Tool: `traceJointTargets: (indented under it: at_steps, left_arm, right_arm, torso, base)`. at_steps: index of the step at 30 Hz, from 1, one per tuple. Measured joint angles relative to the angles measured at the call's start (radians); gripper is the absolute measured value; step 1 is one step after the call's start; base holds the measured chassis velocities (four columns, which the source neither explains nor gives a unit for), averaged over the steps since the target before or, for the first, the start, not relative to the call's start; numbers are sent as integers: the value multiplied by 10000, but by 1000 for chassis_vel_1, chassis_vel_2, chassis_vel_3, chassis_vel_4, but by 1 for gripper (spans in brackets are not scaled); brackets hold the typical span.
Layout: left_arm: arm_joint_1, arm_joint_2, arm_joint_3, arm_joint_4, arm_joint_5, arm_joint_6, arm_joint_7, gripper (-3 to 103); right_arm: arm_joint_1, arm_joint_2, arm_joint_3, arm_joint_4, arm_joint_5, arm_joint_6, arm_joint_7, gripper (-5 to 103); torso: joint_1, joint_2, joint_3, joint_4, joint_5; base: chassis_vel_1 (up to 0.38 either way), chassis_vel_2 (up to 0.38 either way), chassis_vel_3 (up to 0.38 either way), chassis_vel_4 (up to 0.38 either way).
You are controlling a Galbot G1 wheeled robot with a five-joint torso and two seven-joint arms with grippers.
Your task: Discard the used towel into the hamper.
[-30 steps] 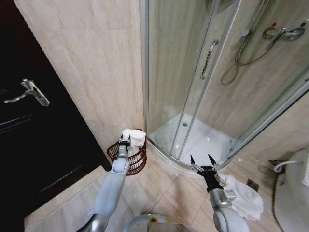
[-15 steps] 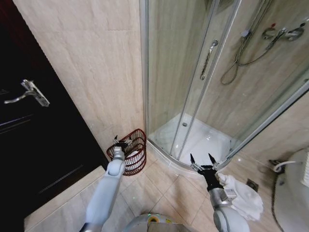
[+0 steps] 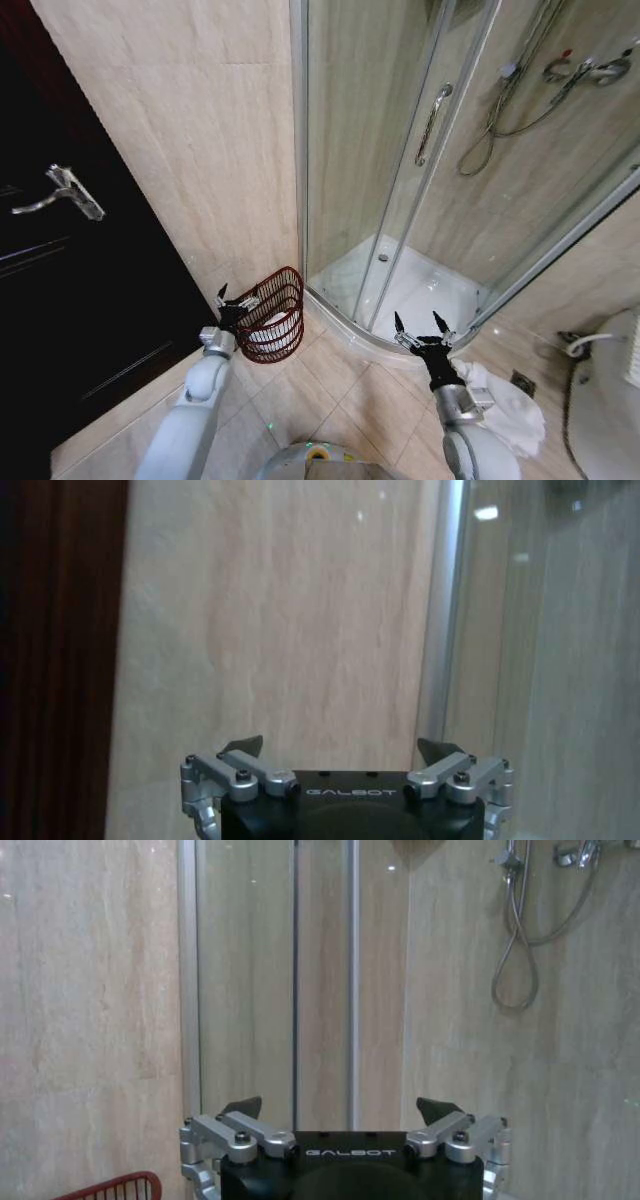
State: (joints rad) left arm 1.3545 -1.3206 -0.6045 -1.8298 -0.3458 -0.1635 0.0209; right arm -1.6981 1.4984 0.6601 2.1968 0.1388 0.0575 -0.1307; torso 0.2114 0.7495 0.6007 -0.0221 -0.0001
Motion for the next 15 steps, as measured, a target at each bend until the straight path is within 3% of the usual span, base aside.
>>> traceJointTargets:
  at_steps: [5,12,15]
  left_arm:
    - [241,-69,-400,-130,-404,-244,190,100]
    - [556,228,-983,23,-1678,-583,918,100]
    - [635,295,-1054,2,-1716,-670,969,100]
  right_arm:
    - [-103,67,9,123,-32,-12,17,100]
    - [-385,202,-4,115,-185,177,92,100]
    - [-398,260,-34,131,-286,157,151,100]
  torso:
    - [1,3,2,0,0]
    - [4,8,5,0,0]
    - [5,9,5,0,-2]
  base:
    - [0,0,0,0]
    - [0,0,0,0]
    - [0,0,0,0]
